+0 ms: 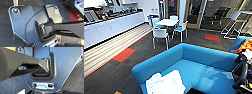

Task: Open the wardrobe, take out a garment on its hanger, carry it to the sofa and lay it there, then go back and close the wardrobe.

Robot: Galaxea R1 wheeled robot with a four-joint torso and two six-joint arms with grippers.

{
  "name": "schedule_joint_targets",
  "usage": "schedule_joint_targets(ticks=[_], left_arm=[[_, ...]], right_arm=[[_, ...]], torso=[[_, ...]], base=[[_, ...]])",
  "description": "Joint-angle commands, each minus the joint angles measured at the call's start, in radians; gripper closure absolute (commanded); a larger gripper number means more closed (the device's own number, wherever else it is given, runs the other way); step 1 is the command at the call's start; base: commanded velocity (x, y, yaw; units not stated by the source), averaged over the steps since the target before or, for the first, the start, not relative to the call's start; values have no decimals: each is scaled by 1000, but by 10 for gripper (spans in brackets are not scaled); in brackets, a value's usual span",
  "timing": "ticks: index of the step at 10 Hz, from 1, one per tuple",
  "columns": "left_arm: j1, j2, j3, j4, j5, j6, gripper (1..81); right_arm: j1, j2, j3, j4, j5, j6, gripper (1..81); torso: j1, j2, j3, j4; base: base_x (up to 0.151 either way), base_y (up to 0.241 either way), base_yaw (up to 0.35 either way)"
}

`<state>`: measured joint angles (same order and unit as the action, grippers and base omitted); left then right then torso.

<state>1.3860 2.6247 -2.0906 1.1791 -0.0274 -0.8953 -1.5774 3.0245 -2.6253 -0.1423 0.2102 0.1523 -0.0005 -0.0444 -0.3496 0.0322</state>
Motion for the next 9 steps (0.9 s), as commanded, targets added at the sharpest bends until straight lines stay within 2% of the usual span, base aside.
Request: schedule_joint_targets(ticks=[1,2,3,7,8,9], left_arm=[[43,69,-80,17,20,-2,10],[54,112,-127,17,20,-2,10],[64,155,-173,20,23,-2,10],[71,223,-282,20,21,-4,10],[71,233,-295,22,23,-4,10],[72,252,-316,20,23,-2,10]], right_arm=[[-5,6,-10,-10,-54,-5,10],[-8,6,-13,-10,-52,-5,10],[-8,6,-16,-10,-52,-5,10],[-8,10,-22,-11,-54,-5,10],[-7,12,-25,-10,-58,-5,10],[-5,16,-30,-10,-61,-5,10]], torso=[[1,0,0,2],[1,0,0,-4],[1,0,56,-4],[1,0,168,-4],[1,0,114,-4],[1,-1,139,-4]], base=[[0,0,0],[0,0,0],[0,0,0],[0,0,0],[0,0,0],[0,0,0]])
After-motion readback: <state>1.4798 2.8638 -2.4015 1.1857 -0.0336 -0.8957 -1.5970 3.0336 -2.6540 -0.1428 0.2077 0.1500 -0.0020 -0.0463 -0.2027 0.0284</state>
